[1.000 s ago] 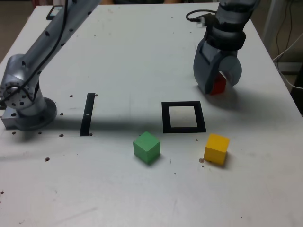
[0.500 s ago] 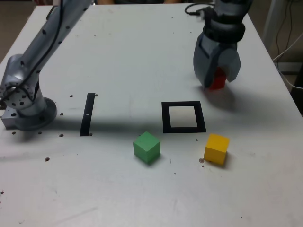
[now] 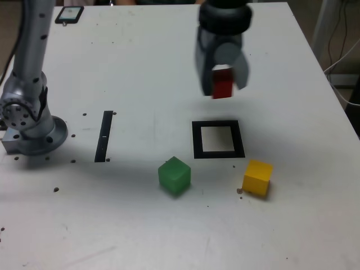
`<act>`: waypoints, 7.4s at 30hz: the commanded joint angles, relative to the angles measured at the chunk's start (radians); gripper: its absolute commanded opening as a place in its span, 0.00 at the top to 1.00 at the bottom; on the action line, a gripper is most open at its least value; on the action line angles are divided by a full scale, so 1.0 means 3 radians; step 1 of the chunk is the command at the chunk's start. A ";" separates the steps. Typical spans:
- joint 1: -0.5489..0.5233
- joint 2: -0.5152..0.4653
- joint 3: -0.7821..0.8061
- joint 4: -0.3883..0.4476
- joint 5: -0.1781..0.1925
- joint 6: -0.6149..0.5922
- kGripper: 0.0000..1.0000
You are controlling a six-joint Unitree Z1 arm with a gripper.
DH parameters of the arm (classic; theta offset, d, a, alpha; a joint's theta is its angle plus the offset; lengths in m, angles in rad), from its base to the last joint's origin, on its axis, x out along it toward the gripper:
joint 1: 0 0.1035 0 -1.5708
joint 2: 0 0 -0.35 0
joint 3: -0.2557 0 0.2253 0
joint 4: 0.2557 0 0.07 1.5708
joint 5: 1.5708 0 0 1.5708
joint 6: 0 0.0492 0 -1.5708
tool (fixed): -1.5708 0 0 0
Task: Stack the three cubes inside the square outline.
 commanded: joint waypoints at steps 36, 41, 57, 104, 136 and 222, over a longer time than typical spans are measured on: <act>-0.0561 0.0198 0.0516 -0.0493 -0.0093 -0.0181 0.67; -0.0540 0.0229 0.0509 -0.0531 -0.0087 -0.0139 0.59; -0.0484 0.0290 0.0565 -0.0699 -0.0114 0.0014 0.04; -0.1436 0.0903 -0.0910 0.0250 -0.0037 0.0585 0.00; -0.1491 0.1058 -0.0822 0.0108 0.0094 0.0341 0.41; -0.0749 0.0033 0.0128 -0.0157 -0.0033 -0.0273 0.81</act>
